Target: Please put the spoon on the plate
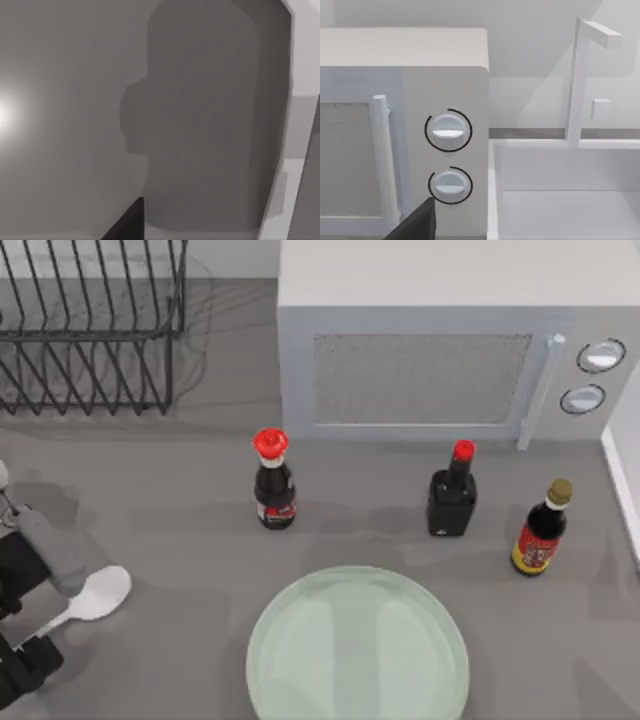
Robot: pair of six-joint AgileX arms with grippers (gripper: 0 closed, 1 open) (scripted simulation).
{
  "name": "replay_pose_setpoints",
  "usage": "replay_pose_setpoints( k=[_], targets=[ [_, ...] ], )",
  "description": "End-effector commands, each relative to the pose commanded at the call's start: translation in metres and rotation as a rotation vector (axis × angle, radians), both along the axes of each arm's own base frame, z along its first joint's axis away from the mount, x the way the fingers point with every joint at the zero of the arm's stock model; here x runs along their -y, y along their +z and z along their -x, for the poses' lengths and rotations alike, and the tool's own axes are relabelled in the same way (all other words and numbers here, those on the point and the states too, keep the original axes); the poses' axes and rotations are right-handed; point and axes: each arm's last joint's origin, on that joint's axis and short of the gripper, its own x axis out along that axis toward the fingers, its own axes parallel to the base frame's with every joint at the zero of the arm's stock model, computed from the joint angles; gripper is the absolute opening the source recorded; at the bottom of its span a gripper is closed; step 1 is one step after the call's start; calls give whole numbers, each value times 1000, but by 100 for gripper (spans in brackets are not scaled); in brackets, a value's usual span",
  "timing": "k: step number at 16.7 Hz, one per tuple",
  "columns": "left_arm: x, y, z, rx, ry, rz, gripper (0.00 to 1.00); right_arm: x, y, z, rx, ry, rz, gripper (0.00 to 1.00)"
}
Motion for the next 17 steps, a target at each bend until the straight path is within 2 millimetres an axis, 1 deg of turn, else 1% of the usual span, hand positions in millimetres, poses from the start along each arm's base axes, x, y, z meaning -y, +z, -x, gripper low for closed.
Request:
replay_pose_setpoints(
  k=[4, 5, 7, 9, 14, 17],
  targets=[
    [0, 0, 0, 0, 0, 0, 0, 0, 0, 0, 0, 0, 0, 100],
    [0, 22, -1, 18, 11, 20, 0, 0, 0, 0, 0, 0, 0, 100],
    [0, 26, -3, 23, 9, 21, 0, 0, 0, 0, 0, 0, 0, 100],
    [0, 40, -8, 30, 4, 21, 0, 0, 0, 0, 0, 0, 0, 100],
    [0, 90, -5, -14, 2, 21, 0, 0, 0, 0, 0, 0, 0, 100],
    [0, 117, -2, 10, 9, 21, 0, 0, 0, 0, 0, 0, 0, 100]
  ],
)
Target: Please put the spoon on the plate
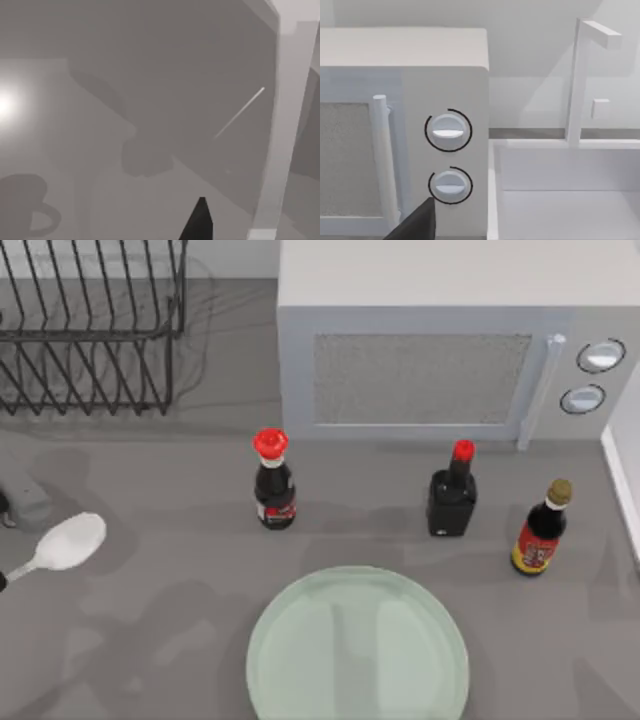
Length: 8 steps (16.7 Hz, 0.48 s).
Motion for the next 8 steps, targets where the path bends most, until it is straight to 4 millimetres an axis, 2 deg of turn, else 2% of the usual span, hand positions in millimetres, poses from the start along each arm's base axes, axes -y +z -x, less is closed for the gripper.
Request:
replay_pose_setpoints(
  k=[8],
  targets=[
    [2, 4, 0, 8, -36, 1, 0, 0, 0, 0, 0, 0, 0, 100]
  ],
)
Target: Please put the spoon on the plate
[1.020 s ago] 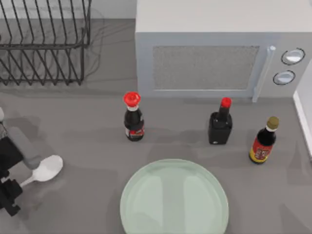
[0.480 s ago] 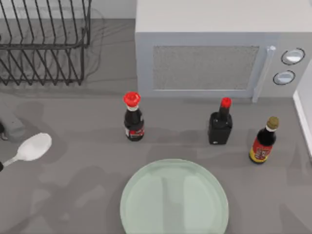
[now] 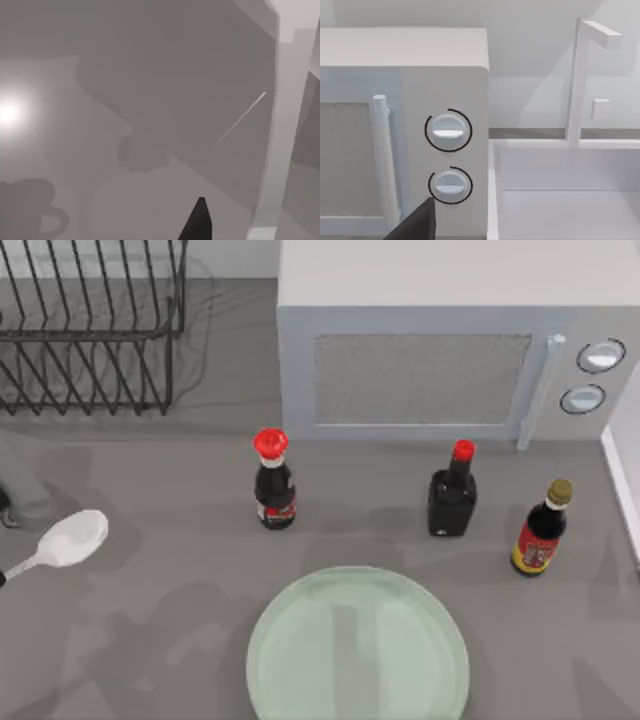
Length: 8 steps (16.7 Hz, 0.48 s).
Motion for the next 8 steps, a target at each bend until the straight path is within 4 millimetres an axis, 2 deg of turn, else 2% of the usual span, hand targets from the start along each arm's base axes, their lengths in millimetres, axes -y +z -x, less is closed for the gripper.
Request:
replay_pose_setpoints(
  k=[4, 8],
  targets=[
    [17, 10, -4, 19, -251, 6, 0, 0, 0, 0, 0, 0, 0, 100],
    [47, 20, -8, 28, -724, 15, 0, 0, 0, 0, 0, 0, 0, 100]
  ],
)
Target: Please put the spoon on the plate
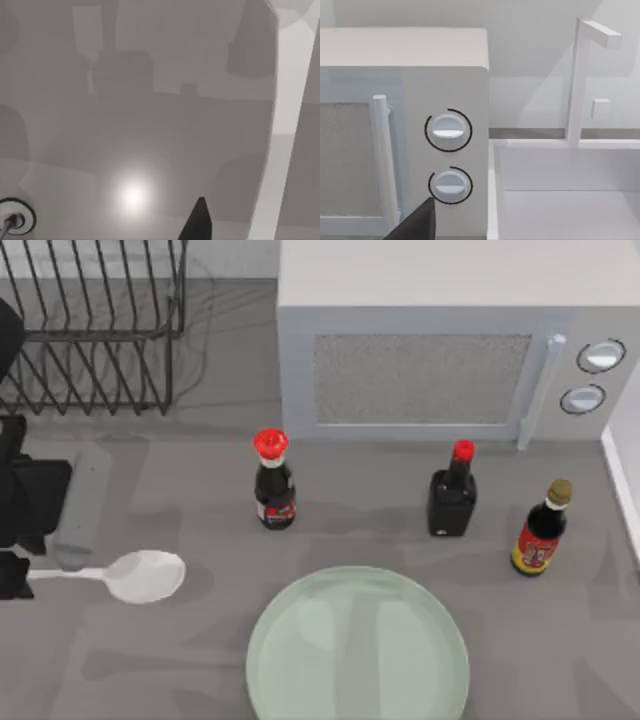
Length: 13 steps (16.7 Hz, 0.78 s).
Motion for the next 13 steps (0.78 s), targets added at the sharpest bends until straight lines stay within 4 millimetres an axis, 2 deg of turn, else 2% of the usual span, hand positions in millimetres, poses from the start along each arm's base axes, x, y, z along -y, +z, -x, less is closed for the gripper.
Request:
replay_pose_setpoints(
  k=[5, 10, 13],
  targets=[
    [52, 1, -2, -41, -806, 14, 0, 0, 0, 0, 0, 0, 0, 100],
    [109, -13, 2, -103, -1634, 73, 0, 0, 0, 0, 0, 0, 0, 100],
    [143, -23, 8, -113, -2058, 113, 0, 0, 0, 0, 0, 0, 0, 100]
  ],
)
